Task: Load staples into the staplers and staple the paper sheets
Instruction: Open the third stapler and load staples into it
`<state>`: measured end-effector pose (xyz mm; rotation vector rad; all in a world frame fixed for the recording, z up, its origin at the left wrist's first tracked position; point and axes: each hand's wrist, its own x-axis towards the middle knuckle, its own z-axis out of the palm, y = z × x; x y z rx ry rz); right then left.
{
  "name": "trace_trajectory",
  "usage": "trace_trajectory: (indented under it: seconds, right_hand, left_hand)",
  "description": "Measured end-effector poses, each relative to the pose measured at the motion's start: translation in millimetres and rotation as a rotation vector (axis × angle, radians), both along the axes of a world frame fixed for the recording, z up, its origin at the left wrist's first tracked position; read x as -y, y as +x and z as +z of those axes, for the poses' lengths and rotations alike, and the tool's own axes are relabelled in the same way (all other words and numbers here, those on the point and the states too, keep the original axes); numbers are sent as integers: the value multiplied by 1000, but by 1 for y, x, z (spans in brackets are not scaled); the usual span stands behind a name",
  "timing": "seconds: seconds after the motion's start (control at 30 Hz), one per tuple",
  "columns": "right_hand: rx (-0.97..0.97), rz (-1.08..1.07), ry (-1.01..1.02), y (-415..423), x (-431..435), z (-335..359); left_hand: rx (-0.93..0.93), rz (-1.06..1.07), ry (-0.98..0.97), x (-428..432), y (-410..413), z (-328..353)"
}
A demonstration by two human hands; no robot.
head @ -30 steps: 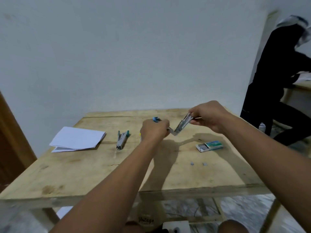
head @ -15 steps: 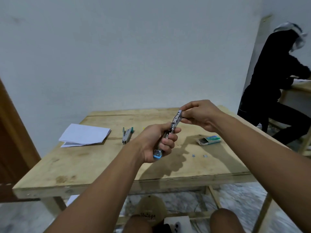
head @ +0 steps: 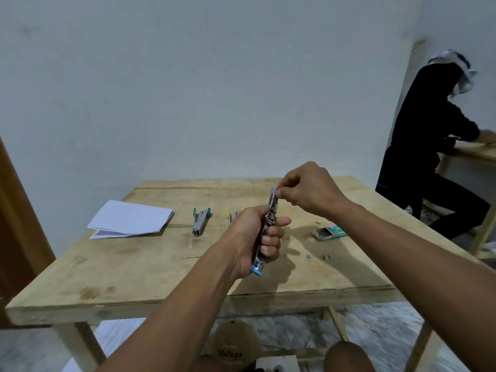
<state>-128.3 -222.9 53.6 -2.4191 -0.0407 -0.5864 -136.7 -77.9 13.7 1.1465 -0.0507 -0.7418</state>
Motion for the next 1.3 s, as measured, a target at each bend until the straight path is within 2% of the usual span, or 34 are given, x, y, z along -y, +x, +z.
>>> trace_trajectory:
  seconds: [0.17,0.27,0.43,0.6,0.73,0.9,1.03,1.13,1.2,1.3]
  right_hand:
    - [-25,22,-104,3,-11,0]
    - [-54,24,-88,5,-10,-1]
    - [-169,152,-31,6,-13,-7]
    - [-170,242,0,1,-14,-2]
    - [-144,273,-96,-4,-25,0]
    - [-132,336,109,-8,-34,-2]
    - [-190,369,94,-12,-38,0]
    - [-226,353,98,-12,-34,0]
    - [-151,288,73,-7,-29,-1]
    - [-39,151,-84,1,-21,-6]
  left_hand:
    - [-32,87,-14,-1,3,-4]
    - [-31,106,7,0,1,-5]
    - [-18,142,32,-1,1,-7]
    - [-66,195,17,-7,8,-13]
    - [-107,204,-17,-8,12,-17]
    - [-69,204,-40,-10,15,-12]
    - [-59,239,-58,-17,18,-17]
    - [-100,222,-105,-19,19,-23]
    - [-120,198,-129,-20,19,-23]
    - [-127,157,-140,-21,18,-20]
